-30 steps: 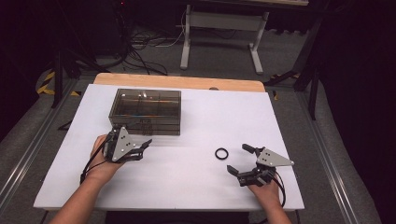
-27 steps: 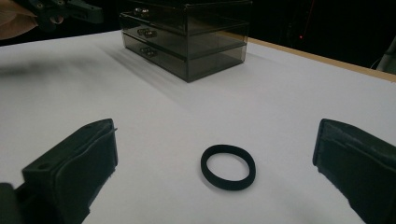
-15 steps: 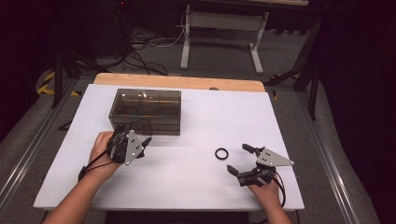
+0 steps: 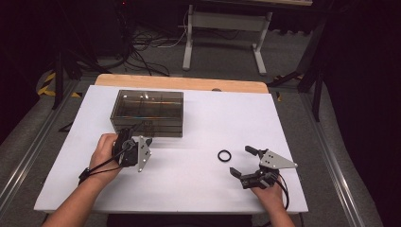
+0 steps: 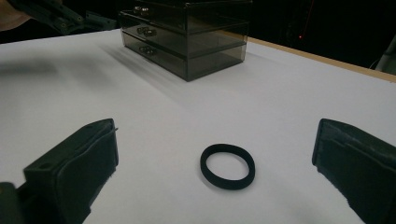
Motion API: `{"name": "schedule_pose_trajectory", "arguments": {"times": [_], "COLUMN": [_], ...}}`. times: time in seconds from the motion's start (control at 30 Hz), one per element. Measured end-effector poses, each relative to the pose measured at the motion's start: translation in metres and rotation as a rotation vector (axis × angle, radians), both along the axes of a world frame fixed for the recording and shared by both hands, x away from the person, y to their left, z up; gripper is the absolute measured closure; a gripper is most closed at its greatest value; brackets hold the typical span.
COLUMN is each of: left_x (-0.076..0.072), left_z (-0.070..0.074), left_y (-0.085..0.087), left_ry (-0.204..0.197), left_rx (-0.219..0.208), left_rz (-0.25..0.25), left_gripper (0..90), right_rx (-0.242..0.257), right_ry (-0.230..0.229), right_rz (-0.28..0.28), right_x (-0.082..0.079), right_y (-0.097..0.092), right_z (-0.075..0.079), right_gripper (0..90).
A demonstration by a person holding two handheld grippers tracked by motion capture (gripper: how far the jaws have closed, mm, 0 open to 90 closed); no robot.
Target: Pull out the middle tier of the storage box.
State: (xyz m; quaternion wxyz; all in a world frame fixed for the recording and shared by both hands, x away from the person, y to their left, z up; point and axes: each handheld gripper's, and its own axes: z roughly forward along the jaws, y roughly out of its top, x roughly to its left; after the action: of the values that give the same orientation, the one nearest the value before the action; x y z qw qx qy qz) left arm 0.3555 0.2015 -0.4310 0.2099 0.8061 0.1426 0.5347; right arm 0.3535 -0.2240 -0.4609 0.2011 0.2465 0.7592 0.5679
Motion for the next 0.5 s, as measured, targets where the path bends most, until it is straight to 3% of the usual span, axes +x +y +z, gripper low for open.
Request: {"name": "schedule_pose_trajectory", "arguments": {"times": [0.1,0.2,0.3,0.5], "left_x": [0.000,-0.001,-0.002,-0.002], "left_z": [-0.002,-0.006,-0.009,-0.013], "left_y": [-0.003,-0.006,-0.010,-0.014], "left_ry": [-0.013,-0.025,-0.049,-0.071], "left_rx": [0.039,0.052,0.131,0.176], "left_rz": [0.012,0.032,0.056,0.085], "left_gripper": [34.5,36.7,37.7,39.1], "right_rx": [0.000,-0.003,-0.004,-0.005], "right_ry": [0.000,-0.001,-0.004,-0.005], "right_rz": [0.002,0.001,0.002,0.003], "right_x": [0.000,0.000,-0.001,-0.001], "right_y": [0.000,0.000,0.000,0.000], "right_z": [0.000,0.000,0.000,0.000], "right_gripper": [0.8,1.0,1.1,1.1]}}
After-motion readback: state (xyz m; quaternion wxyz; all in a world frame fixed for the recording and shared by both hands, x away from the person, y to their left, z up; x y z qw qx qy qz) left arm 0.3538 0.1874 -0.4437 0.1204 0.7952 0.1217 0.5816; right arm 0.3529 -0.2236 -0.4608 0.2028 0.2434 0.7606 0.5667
